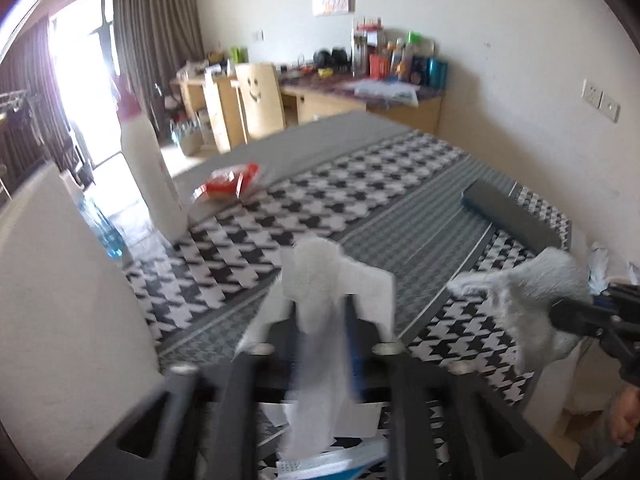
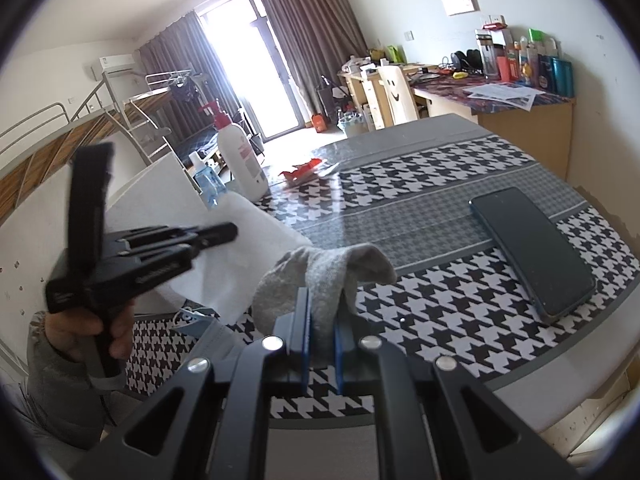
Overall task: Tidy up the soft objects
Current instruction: 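Raise the tissue with the left tool while the right tool carries the sock toward the foam box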
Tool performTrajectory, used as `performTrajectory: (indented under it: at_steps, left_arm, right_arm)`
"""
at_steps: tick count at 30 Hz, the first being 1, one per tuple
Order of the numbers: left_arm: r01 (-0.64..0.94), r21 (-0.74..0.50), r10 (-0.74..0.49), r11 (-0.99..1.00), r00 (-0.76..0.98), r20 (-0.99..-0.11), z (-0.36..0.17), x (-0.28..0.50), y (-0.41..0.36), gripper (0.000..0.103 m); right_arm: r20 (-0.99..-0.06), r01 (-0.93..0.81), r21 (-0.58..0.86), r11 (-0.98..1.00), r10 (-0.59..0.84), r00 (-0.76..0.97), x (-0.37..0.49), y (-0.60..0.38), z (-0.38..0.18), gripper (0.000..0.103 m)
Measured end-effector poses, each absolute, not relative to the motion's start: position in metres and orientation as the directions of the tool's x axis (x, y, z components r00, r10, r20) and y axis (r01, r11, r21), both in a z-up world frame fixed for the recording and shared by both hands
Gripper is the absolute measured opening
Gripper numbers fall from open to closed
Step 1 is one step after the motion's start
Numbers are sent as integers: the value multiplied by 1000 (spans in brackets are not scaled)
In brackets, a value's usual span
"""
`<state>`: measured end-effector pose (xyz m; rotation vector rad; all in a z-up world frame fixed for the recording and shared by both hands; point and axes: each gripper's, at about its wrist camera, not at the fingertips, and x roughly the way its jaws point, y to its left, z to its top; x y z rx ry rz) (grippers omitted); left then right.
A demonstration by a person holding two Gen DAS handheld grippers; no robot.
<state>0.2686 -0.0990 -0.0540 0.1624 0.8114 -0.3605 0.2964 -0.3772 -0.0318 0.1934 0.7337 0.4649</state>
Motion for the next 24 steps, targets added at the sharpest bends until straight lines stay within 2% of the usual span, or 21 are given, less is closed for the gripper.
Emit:
performTrajectory:
  at_steps: [1,2,8,19,21,24]
  left_arm:
    - [379,-9,-263,925,624,-736,-56,268,-98,53]
    - [387,-23,-277,922,614,-739,-59,270,-98,59]
    - [383,28,-218,924,583,-782,-76,282,-107,67]
    - [380,23,-191,925,515,-836,-101,301,-108,66]
    - [377,-2,-205,926,499,-842,-101,305,-106,63]
    - [369,-5,-203,929,500,-842,-100,310,-106,44]
  right_arm:
    - [-600,-339,329,881,473,645,299,-378,-32,12]
    - [-601,-339,332,880,474,644,300,-378,-33,12]
    - [-605,-346,344,873,488,629,306,-378,-39,12]
    - [-605,-352,357,865,501,618,307,-380,-43,12]
    - [-605,-354,359,864,504,617,307,-380,-43,12]
    - [-607,-356,359,863,505,613,307,-379,-44,12]
